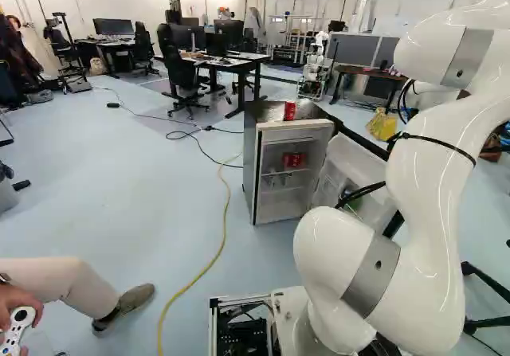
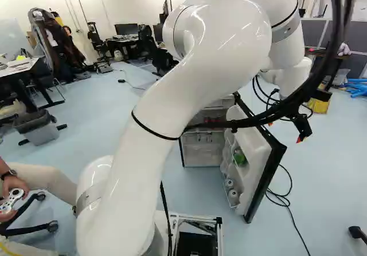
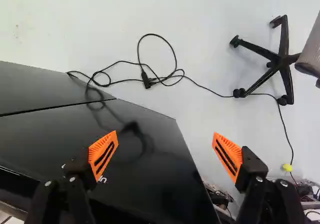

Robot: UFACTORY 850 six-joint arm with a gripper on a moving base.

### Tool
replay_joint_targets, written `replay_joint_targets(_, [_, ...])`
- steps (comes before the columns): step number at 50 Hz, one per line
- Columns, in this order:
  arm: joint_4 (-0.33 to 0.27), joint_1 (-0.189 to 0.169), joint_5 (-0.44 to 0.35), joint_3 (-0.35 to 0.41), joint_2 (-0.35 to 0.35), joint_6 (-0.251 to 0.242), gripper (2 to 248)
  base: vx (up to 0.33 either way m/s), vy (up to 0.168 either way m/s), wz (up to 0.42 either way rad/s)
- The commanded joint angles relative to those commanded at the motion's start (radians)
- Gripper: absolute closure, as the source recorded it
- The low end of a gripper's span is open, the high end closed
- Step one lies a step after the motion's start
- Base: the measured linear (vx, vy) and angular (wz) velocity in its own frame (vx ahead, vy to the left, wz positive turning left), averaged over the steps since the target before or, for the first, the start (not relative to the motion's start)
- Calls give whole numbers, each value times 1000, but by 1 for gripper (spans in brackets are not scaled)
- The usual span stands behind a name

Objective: Grab a drink from the fridge

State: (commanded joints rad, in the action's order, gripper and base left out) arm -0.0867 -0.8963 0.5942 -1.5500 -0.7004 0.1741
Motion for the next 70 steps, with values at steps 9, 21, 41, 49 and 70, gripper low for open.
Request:
replay_joint_targets(9, [0,1,0,17,11,0,3,0,0,0])
replay_joint_targets(21, [0,6,0,47,31,0,3,0,0,0])
replay_joint_targets(41, [0,15,0,98,65,0,3,0,0,0])
replay_joint_targets(49, [0,19,0,118,78,0,3,0,0,0])
replay_joint_targets(70, [0,29,0,171,113,0,3,0,0,0])
